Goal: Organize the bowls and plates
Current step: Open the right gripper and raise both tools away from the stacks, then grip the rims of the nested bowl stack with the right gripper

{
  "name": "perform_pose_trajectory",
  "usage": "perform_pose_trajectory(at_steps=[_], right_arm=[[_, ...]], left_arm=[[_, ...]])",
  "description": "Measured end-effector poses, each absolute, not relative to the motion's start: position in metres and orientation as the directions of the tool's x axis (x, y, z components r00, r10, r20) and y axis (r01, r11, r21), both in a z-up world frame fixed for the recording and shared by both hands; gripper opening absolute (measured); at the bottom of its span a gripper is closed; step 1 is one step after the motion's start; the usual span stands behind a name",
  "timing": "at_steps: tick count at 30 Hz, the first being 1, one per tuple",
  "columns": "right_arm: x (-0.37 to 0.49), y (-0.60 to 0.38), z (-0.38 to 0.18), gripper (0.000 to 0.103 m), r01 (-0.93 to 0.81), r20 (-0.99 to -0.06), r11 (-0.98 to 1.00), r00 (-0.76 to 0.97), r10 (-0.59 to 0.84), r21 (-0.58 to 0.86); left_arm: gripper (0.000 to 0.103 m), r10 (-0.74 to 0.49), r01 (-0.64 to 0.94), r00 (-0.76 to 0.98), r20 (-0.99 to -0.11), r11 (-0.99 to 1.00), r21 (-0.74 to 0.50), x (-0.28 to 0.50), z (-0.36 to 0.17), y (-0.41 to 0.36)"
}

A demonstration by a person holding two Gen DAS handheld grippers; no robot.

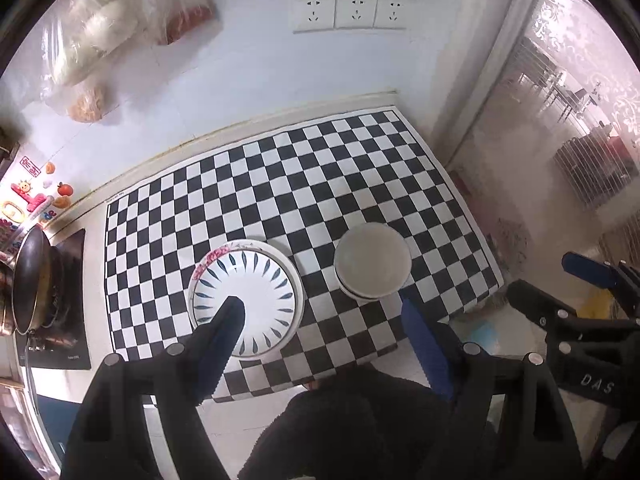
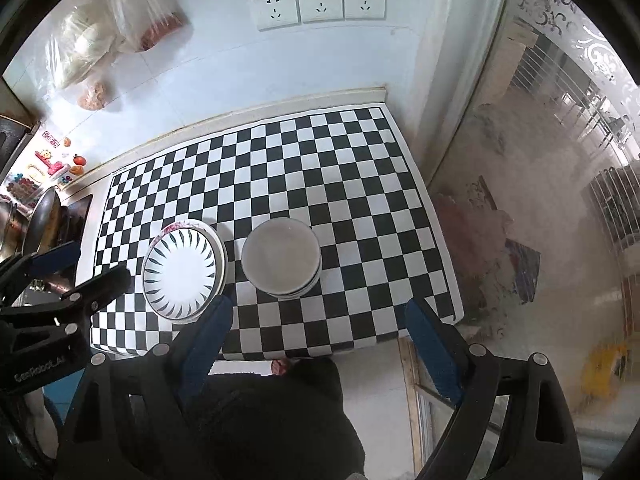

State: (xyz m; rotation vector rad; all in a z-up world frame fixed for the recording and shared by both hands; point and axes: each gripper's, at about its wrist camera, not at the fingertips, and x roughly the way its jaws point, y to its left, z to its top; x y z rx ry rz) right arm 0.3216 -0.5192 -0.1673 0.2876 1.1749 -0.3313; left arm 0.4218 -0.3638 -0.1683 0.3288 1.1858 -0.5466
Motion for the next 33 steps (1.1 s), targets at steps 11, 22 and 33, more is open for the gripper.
perform_pose_trajectory(at_steps=[11,22,33], right_arm=[[0.321,-0.522,-0.181,0.09,0.408,-0.939,0.912,0.328,-0.101,0.044],[0.353,-0.545,-0.236,0.047,0.408,-0.951,0.911,0.301,-0.074,0.058],[0.392,-0.599,-0.346,0.045,0.524,-0.956,0.808,0.248,0.156,0.268]], left_arm=[[0.079,-0.23,0.561,0.276,-0.933,0.827,-0.038,0.42,-0.182,-0.37],[0.026,-0.22,0.55,0.245,-0.944,0.834,-0.051,0.447,-0.23,-0.388],[0.026,-0.221,0.465,-0.012,-0.975,0.862,-0.201,0.505,-0.339,-0.414]])
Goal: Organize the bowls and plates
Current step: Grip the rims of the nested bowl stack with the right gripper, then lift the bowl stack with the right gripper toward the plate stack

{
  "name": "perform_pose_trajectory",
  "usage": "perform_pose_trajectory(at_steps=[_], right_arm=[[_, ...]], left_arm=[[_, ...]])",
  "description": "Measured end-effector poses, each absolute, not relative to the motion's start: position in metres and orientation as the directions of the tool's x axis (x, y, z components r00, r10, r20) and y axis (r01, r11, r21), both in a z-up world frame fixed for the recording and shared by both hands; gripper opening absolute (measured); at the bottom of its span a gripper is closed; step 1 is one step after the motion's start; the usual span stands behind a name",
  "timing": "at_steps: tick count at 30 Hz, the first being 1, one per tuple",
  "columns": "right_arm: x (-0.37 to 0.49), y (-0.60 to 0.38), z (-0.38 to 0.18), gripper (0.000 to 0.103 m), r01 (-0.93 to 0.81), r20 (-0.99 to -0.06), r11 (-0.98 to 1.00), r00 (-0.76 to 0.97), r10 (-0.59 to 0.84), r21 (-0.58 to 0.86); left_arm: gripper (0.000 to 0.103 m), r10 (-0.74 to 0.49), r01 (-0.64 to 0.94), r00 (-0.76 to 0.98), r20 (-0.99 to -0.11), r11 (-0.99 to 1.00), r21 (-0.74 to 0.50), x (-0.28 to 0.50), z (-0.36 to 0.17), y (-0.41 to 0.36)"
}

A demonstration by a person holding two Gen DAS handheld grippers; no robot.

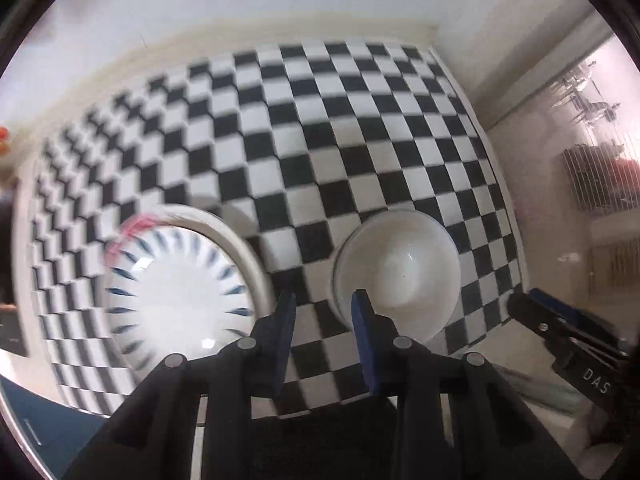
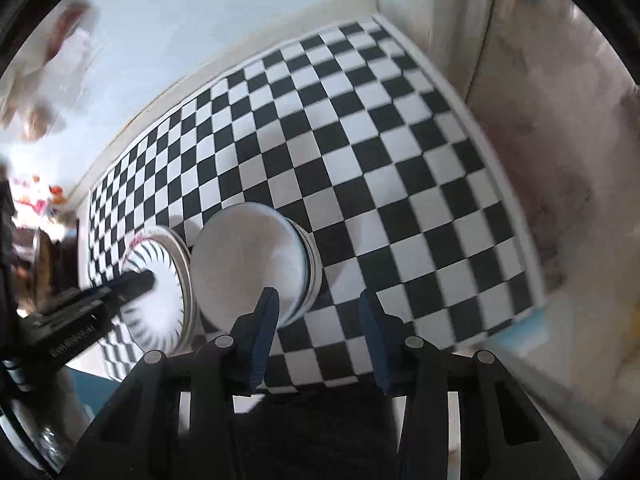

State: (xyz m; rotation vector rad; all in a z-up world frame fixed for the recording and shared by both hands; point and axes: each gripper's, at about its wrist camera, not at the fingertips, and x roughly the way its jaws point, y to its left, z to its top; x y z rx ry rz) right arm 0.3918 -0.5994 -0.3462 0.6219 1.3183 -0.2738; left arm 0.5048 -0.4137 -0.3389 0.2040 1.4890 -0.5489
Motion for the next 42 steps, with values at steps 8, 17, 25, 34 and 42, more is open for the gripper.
perform_pose_trajectory(at_steps=[8,17,25,34,42], right_arm=[[0.416,-0.615,-0.394,0.051,0.551,-0.933,0.753,0.216,0.287,0.359],[0.435,-0.616,-0.447,0.063,0.572,-0.928,0.739,0.13,0.348,0.357],[0.448,-0.606,-0.484,0.067,0.581,-0.907,0.72,0.078,0.414,0.379],[0.459,-0.597,-0.505,0.067,0.598,-0.882,0.689,0.067,0.466,0.409],[0.467,-0.587,-0.519,0.069,0.595,-0.837,0.653,0.063,0.543,0.468]], left_arm=[[0.029,-0.213,0.454,-0.189,-0.959,0.847,-0.278,0.524,-0.382,-0.442],[0.029,-0.182,0.456,-0.258,-0.949,0.843,-0.286,0.54,-0.415,-0.457],[0.032,-0.194,0.428,-0.339,-0.92,0.84,-0.335,0.552,-0.444,-0.461],[0.038,-0.245,0.35,-0.445,-0.862,0.838,-0.419,0.558,-0.47,-0.459],[0.045,-0.299,0.334,-0.484,-0.823,0.806,-0.489,0.564,-0.479,-0.457]])
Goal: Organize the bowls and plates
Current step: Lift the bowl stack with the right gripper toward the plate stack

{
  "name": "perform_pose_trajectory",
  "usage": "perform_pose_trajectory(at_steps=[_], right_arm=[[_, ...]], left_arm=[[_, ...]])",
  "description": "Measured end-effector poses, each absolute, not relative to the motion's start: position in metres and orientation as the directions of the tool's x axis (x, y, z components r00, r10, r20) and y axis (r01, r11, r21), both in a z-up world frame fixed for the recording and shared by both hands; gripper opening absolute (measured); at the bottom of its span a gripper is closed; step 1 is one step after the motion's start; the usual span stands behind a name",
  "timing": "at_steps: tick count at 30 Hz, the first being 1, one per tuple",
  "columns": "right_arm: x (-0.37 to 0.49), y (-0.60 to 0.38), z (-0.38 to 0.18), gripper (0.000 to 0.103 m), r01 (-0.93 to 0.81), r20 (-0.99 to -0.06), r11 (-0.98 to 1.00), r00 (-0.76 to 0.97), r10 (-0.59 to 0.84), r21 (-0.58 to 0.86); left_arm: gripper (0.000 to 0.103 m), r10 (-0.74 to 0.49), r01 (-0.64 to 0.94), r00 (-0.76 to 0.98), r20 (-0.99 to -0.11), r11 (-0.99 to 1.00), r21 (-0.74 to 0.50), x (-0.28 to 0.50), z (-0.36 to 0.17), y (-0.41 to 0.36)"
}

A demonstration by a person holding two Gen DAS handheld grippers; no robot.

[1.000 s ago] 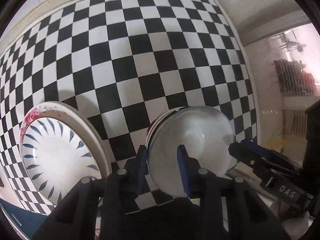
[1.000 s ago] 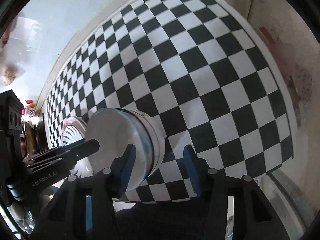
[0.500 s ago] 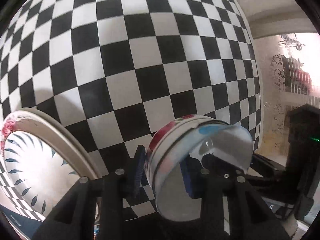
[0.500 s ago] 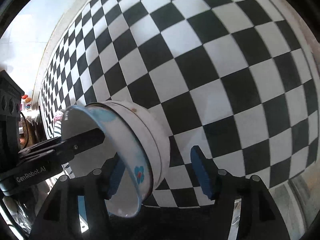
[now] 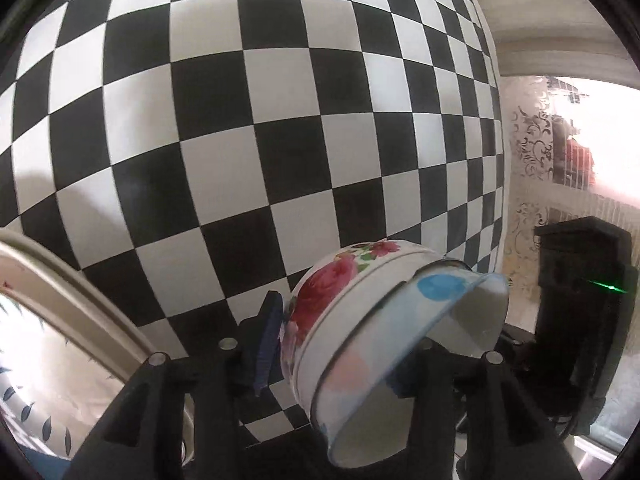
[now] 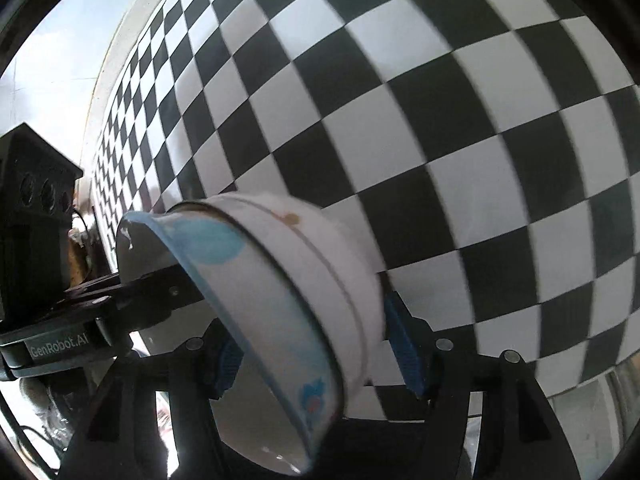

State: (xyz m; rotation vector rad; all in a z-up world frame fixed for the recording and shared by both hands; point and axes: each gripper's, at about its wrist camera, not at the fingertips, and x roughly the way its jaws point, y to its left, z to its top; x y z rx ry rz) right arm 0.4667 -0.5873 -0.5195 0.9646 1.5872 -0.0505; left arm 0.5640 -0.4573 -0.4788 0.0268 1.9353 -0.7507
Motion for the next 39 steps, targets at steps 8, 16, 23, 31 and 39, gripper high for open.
perform_pose_trajectory(at_steps=[8,16,23,31,39], right_arm=[[0.468,-0.577,-0.522,0.068,0.585,-0.839,0.649,0.105,0.533,0.486],[0.46,-0.588,-0.52,0.056,0.577,-0.806,0.614,0.141,0.575,0.539],[0.466,-0.587,-0.508,0.053,0.538,-0.809,0.64,0.147,0.57,0.549],[0.49,-0.571,-0.494,0.053,0.493,-0.815,0.674,0.138,0.563,0.55],[0.53,-0.537,-0.467,0.053,0.423,-0.799,0.695,0.136,0.585,0.581]], left_arm=[[0.048,-0.324,0.329,-0.465,-0.824,0.801,-0.501,0.56,-0.478,-0.458],[0.048,-0.33,0.312,-0.431,-0.84,0.819,-0.482,0.56,-0.474,-0.442],[0.048,-0.33,0.308,-0.397,-0.856,0.831,-0.463,0.563,-0.468,-0.431],[0.047,-0.353,0.289,-0.36,-0.863,0.838,-0.463,0.571,-0.454,-0.419],[0.046,-0.376,0.273,-0.301,-0.876,0.846,-0.457,0.589,-0.422,-0.393]])
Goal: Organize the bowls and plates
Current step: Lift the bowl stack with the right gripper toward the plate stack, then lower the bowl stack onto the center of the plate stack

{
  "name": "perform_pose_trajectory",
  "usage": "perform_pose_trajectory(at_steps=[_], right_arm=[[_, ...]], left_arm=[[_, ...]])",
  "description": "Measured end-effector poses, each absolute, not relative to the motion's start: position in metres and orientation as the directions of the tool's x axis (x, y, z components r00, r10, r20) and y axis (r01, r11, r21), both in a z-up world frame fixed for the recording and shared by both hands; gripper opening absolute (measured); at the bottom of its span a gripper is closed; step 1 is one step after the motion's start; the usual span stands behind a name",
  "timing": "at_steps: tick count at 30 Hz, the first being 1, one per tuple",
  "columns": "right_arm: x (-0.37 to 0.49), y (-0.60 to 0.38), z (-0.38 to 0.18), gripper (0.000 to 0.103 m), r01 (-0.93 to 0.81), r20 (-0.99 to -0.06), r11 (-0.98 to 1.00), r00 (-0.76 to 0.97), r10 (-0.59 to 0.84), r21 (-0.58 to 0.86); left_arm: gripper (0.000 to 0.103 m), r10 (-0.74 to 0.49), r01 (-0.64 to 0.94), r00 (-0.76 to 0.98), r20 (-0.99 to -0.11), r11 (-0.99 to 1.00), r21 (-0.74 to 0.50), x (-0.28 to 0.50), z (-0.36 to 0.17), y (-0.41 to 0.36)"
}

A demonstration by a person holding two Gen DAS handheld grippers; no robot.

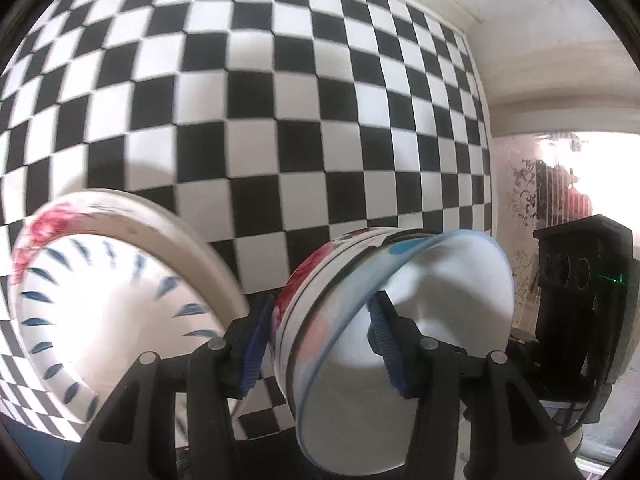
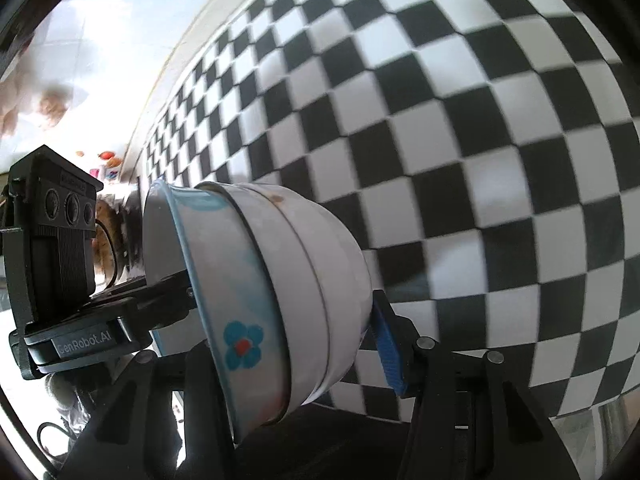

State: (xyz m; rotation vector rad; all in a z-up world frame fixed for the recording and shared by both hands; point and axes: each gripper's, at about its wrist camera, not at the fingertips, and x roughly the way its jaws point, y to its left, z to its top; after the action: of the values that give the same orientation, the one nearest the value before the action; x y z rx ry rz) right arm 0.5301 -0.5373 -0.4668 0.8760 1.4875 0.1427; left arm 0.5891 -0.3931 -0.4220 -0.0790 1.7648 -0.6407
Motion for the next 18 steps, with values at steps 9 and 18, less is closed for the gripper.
perform_pose_trajectory(at_steps=[9,18], right_arm=[[0.579,-0.478,-0.437,0.052,0.304,-0.779,0.724,0.122,0.615,0.62],[0.592,-0.421,-0.447,0.052,0.227,-0.776,0.752,0.031,0.63,0.619]], left_arm=[[0.046,-0.392,0.216,-0.212,-0.895,0.875,-0.434,0.611,-0.387,-0.324],[0.046,-0.398,0.082,-0.187,-0.898,0.905,-0.418,0.613,-0.4,-0.266]])
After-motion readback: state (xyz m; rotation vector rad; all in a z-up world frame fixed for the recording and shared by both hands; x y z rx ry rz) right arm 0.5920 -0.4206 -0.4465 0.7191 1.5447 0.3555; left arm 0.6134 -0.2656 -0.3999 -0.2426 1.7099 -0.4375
